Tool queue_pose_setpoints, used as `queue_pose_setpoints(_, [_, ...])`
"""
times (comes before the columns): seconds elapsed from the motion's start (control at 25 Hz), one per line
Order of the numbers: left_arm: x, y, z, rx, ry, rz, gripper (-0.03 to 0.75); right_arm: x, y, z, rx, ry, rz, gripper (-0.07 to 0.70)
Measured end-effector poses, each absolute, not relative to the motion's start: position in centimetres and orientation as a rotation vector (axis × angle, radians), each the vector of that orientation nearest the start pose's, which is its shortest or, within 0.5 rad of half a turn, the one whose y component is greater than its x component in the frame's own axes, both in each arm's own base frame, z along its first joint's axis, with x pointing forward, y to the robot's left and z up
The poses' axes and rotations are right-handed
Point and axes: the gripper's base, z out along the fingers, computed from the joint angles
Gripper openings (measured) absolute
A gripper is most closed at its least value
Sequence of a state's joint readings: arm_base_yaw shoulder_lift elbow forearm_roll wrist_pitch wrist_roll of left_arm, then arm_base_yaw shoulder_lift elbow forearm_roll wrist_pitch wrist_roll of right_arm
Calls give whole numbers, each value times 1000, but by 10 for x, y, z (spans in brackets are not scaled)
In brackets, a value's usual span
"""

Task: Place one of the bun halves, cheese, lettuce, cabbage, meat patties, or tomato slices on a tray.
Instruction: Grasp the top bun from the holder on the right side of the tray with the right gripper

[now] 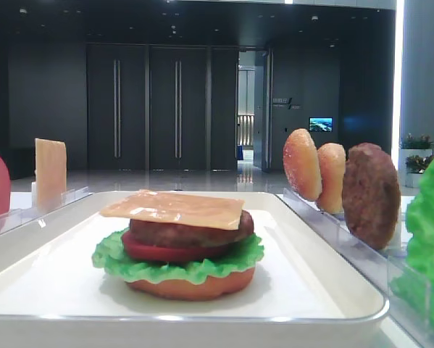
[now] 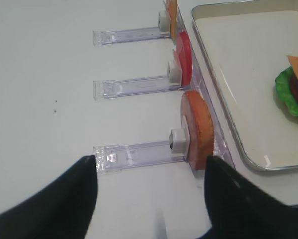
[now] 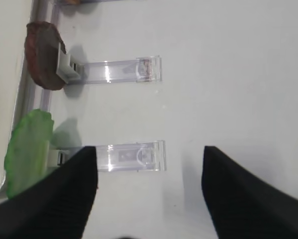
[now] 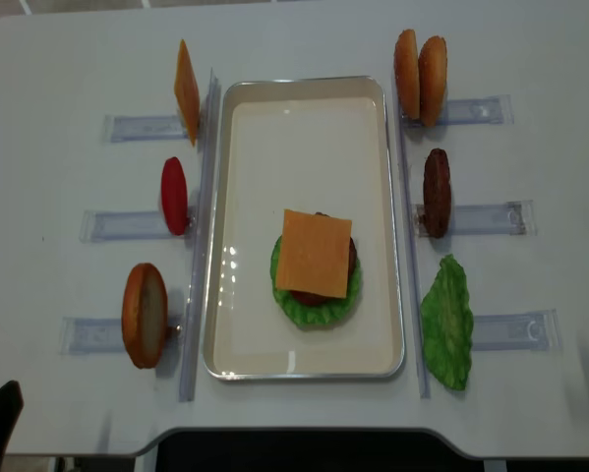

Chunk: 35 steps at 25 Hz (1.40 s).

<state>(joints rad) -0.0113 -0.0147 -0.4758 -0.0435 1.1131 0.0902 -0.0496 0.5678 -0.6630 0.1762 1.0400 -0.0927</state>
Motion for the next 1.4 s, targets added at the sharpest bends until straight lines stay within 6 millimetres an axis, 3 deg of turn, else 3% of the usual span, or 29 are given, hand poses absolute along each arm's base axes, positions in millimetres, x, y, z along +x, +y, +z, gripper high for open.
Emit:
queue_pose_setpoints(0.24, [-7, -3, 266, 110, 2103, -5, 516, 157, 6, 323, 4, 2556, 173, 434])
queue_pose_setpoints(0.52, [-7, -3, 266, 110, 2103, -5, 516, 222, 3, 352, -42, 2553, 163, 434])
queue_pose_setpoints(0.8, [-7, -3, 266, 110, 2103, -5, 516, 283, 0, 369, -56, 2531, 157, 434])
queue_pose_setpoints(1.08, [-7, -3, 266, 110, 2103, -5, 516, 335, -3, 368, -76, 2529, 151, 434])
queue_pose_setpoints(1.4, [-7, -3, 266, 110, 2103, -5, 516, 378, -5, 355, -96, 2565, 153, 434])
